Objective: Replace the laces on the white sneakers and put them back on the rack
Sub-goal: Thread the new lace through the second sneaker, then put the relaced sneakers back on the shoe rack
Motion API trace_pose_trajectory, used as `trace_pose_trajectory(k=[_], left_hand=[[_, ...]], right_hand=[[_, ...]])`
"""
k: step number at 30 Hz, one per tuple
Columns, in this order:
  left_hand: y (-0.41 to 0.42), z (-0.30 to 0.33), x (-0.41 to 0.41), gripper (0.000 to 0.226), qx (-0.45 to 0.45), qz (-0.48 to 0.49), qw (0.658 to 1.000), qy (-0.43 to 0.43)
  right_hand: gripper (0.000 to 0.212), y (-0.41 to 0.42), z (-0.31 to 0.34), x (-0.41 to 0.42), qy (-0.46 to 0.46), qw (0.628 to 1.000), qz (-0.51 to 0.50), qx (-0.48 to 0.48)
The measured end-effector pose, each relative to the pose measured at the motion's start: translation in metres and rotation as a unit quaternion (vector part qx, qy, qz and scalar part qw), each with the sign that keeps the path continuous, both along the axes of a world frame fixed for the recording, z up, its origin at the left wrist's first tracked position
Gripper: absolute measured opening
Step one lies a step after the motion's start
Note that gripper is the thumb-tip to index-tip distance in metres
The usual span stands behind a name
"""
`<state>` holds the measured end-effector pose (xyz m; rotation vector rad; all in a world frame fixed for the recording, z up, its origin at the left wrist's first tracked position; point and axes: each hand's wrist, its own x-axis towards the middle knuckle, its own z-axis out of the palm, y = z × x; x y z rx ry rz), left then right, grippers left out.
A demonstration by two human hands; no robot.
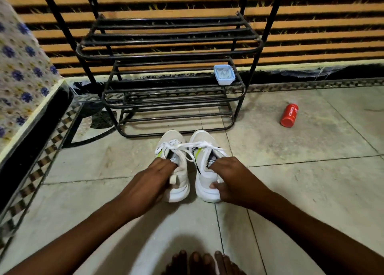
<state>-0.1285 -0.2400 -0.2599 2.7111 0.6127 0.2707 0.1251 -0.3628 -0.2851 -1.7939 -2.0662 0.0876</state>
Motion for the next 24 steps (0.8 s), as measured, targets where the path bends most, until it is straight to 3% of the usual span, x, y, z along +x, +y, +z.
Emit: trace_pose_trajectory(k=[3, 7, 9, 19, 24], left_hand=[[0.007, 0.048, -0.001, 0.039, -0.014, -0.010, 1.000, -0.022], [0.002, 0.118, 0.000, 0.010, 0.007, -0.051, 0.998, -0.039], [0.002, 0.143, 0.001, 0.007, 0.027, -0.058, 0.997, -0.043], [-0.001, 0.250, 0.005, 0.028, 0.087, -0.051, 0.987, -0.124], [0.018, 0.284, 0.012, 0.031, 0.091, -0.022, 0.986, -0.137]], right_hand=[[0.032, 0.004, 0.051, 0.000, 0.000, 1.000, 0.002, 0.007], [0.022, 0.000, 0.118, -0.004, 0.033, 0.999, 0.001, 0.004], [0.023, -0.002, 0.146, -0.004, 0.041, 0.999, 0.003, 0.009], [0.023, -0.006, 0.271, -0.010, 0.054, 0.996, 0.012, 0.074], [0.036, 0.010, 0.313, -0.008, 0.025, 0.995, 0.000, 0.099]])
